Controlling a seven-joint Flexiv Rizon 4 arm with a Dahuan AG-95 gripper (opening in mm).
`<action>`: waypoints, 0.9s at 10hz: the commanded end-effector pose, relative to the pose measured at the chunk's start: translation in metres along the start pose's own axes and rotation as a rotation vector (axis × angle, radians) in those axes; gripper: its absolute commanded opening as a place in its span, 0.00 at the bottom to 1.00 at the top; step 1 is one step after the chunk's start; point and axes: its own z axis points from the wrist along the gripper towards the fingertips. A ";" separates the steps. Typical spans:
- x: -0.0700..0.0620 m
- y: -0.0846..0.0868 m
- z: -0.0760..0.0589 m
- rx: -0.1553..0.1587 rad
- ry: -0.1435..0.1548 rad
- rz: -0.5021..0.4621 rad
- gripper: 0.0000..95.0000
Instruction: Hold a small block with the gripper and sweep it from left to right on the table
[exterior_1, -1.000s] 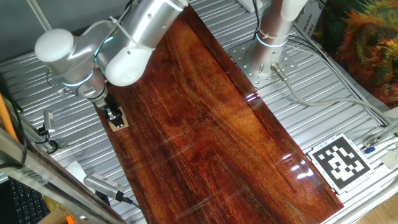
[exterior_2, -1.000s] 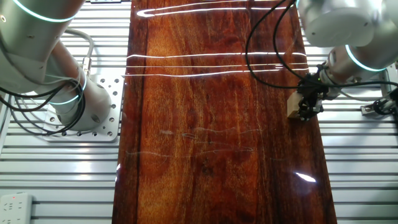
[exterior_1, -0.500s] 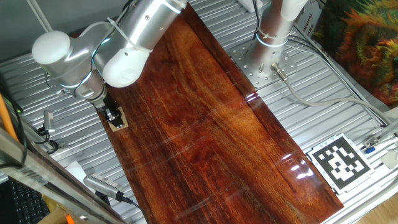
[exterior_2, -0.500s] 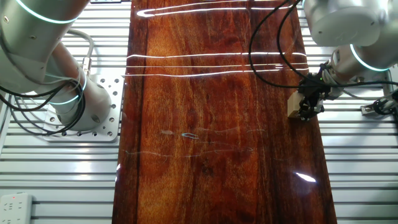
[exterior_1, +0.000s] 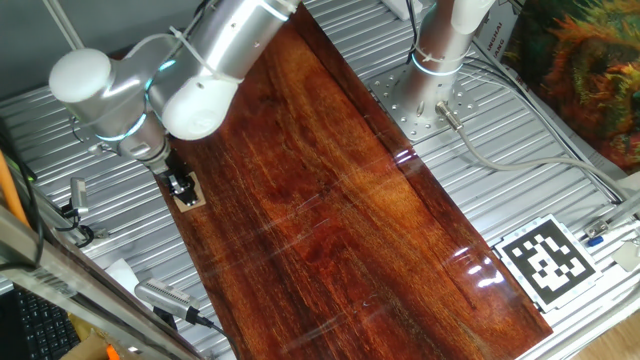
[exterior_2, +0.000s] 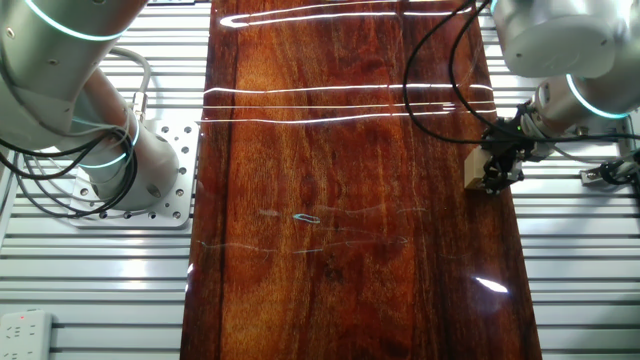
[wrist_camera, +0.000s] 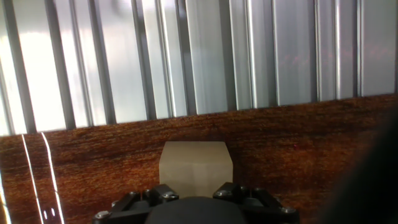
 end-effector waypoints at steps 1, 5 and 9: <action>-0.003 -0.001 0.000 -0.012 -0.037 -0.007 0.20; -0.002 -0.001 -0.002 -0.049 0.007 0.016 0.20; -0.001 0.000 0.001 0.036 0.065 -0.006 0.20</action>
